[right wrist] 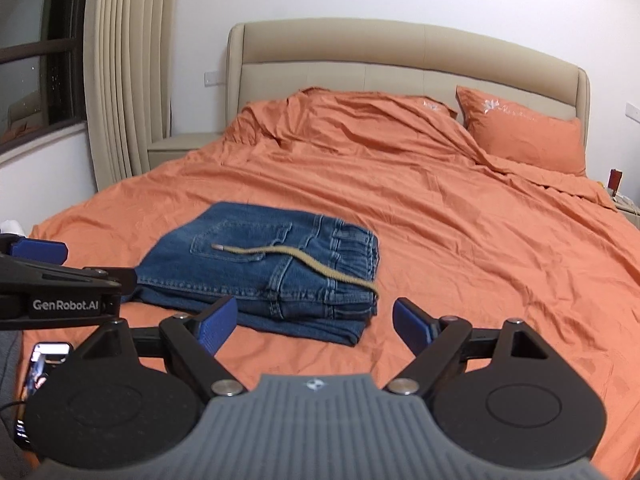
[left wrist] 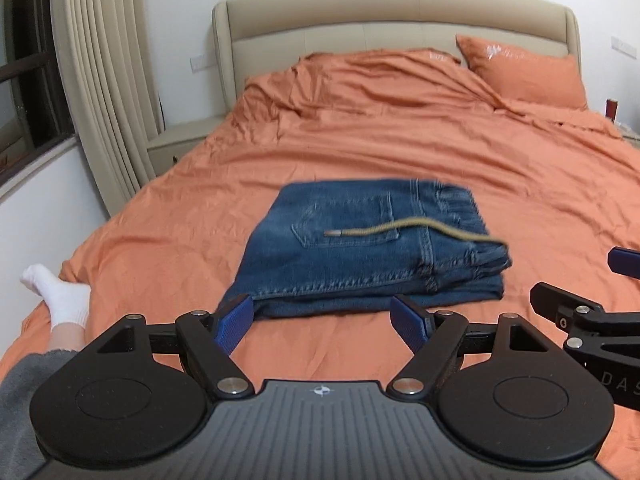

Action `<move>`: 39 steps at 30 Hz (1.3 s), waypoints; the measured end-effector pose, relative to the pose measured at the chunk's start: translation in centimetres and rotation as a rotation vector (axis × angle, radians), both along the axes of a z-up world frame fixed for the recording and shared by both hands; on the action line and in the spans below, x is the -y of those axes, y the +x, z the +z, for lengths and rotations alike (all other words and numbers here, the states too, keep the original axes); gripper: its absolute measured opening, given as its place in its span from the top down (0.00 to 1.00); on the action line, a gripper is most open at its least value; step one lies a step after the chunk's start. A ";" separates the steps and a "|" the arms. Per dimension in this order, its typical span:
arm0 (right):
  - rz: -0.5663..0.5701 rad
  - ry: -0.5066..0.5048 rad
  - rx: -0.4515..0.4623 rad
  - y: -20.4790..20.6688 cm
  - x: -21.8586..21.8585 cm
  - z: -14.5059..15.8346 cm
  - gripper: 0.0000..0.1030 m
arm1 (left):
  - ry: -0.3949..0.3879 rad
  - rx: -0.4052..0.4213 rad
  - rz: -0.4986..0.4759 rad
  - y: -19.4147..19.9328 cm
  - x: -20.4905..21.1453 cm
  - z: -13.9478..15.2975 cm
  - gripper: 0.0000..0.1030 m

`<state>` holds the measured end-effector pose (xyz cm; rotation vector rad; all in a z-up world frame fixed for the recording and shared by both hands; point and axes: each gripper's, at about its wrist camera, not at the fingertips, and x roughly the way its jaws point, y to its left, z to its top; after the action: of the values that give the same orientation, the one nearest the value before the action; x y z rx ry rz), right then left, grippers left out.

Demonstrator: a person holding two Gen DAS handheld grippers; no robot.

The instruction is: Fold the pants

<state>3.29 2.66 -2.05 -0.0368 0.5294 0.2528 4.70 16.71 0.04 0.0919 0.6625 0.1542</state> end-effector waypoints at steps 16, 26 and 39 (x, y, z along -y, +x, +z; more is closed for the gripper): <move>-0.004 0.014 -0.031 1.0 0.4 -1.4 0.21 | 0.022 -0.043 -0.013 0.9 0.6 -1.5 0.12; 0.001 0.020 -0.005 0.5 0.5 -0.8 0.21 | 0.029 -0.036 -0.016 0.7 0.9 -1.2 0.12; -0.012 0.022 0.010 0.0 0.8 -0.6 0.21 | 0.038 -0.031 -0.025 0.5 1.2 -0.9 0.12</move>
<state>3.31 1.87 -2.61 -0.0133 0.5169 0.2464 5.15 15.55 -0.90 0.1390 0.6890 0.1417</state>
